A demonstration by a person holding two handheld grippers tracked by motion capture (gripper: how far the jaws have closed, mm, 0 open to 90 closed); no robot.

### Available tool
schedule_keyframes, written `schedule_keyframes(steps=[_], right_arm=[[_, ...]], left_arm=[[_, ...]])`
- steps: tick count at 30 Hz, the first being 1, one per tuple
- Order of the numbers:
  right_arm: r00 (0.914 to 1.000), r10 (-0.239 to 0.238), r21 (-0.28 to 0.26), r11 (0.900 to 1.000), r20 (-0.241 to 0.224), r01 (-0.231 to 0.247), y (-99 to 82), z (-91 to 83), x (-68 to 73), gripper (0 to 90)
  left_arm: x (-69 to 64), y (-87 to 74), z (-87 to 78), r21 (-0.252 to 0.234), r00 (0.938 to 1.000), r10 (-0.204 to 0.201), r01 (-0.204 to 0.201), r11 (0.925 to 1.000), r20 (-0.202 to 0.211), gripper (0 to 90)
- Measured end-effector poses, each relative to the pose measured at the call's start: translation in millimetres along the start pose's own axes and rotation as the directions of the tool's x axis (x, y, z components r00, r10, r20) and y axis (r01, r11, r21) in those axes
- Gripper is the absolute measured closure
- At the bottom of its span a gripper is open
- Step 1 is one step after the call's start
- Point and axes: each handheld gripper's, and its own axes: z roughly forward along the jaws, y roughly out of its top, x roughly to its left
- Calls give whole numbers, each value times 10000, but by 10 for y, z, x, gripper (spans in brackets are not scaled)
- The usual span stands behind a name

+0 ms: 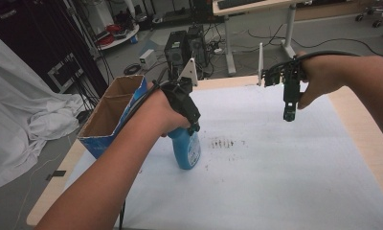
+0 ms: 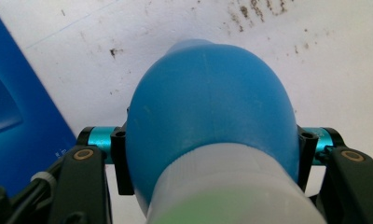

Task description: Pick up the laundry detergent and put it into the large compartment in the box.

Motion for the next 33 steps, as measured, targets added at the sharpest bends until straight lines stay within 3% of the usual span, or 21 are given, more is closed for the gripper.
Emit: schedule_keyframes(steps=[2,7,10,19,26,33], right_arm=[[10000,-17,50,10000,24,17,0,4,3,10],[10000,21,119,9999,-5,-21,5,4,11,10],[10000,40,11,10000,-34,-40,8,-12,16,10],[10000,52,49,10000,18,-52,18,-59,72,10],[10000,85,-52,10000,34,-85,25,-111,127,10],[10000,54,61,10000,49,-54,38,-114,165,10]], left_arm=[[2,-5,-93,-221,9999,158,-157,9996,58,379],[45,-3,-328,-219,9990,444,-444,9988,-46,379],[107,-1,-553,-318,9971,735,-740,9967,-188,380],[243,-22,-962,-335,9931,1164,-1158,9927,164,380],[249,-36,-1252,-507,9881,1538,-1532,9869,95,380],[311,-53,-1536,-644,9875,1572,-1562,9856,113,380]])
